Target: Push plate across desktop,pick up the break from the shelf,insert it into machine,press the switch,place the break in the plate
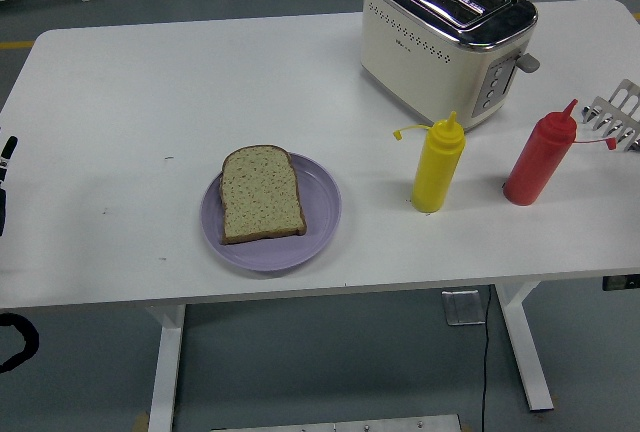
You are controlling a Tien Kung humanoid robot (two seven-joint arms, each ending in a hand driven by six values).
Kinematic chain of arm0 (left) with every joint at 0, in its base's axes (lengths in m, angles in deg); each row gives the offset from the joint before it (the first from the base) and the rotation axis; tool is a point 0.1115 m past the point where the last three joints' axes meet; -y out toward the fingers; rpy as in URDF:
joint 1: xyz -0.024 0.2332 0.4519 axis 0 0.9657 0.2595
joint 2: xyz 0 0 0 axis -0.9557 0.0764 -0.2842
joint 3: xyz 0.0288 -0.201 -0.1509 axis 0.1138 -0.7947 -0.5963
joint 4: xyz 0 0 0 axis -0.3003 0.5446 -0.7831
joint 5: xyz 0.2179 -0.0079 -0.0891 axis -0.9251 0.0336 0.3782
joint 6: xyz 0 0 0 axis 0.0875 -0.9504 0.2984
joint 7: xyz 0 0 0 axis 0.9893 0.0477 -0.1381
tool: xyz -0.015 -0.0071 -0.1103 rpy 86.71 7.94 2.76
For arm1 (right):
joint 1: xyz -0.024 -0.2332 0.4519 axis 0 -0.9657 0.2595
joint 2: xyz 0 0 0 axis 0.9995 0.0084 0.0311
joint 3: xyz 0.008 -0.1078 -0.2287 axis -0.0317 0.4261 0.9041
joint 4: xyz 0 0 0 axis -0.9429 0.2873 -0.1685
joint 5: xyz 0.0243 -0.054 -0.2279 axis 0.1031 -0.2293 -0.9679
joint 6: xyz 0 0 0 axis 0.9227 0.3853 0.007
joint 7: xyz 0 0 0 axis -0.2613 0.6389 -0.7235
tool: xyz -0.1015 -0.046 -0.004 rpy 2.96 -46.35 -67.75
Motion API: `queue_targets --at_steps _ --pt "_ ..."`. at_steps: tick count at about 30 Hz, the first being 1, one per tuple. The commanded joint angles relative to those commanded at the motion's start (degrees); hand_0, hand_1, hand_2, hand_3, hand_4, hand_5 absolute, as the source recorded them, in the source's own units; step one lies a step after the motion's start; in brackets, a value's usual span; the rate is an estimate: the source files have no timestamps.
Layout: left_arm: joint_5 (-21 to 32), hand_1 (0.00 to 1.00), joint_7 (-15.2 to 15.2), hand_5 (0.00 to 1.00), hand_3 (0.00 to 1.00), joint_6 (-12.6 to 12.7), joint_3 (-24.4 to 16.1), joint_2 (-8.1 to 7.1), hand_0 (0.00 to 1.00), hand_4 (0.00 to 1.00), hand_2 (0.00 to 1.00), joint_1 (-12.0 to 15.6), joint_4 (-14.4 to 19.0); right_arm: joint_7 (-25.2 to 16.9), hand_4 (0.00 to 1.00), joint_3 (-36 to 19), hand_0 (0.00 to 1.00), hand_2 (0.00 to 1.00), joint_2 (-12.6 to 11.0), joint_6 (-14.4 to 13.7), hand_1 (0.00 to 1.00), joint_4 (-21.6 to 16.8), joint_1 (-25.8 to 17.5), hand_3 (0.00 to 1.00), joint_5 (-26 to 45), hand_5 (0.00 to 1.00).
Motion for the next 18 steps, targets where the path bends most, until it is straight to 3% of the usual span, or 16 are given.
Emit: queue_targets --at_steps 18 --pt "0.0 0.861 0.0 0.998 0.848 0.0 -0.1 0.02 0.814 0.647 0.922 -0.1 0.0 0.1 0.463 -0.4 0.823 0.795 -0.1 -0.1 0.789 0.0 0.3 0.778 0.3 0.542"
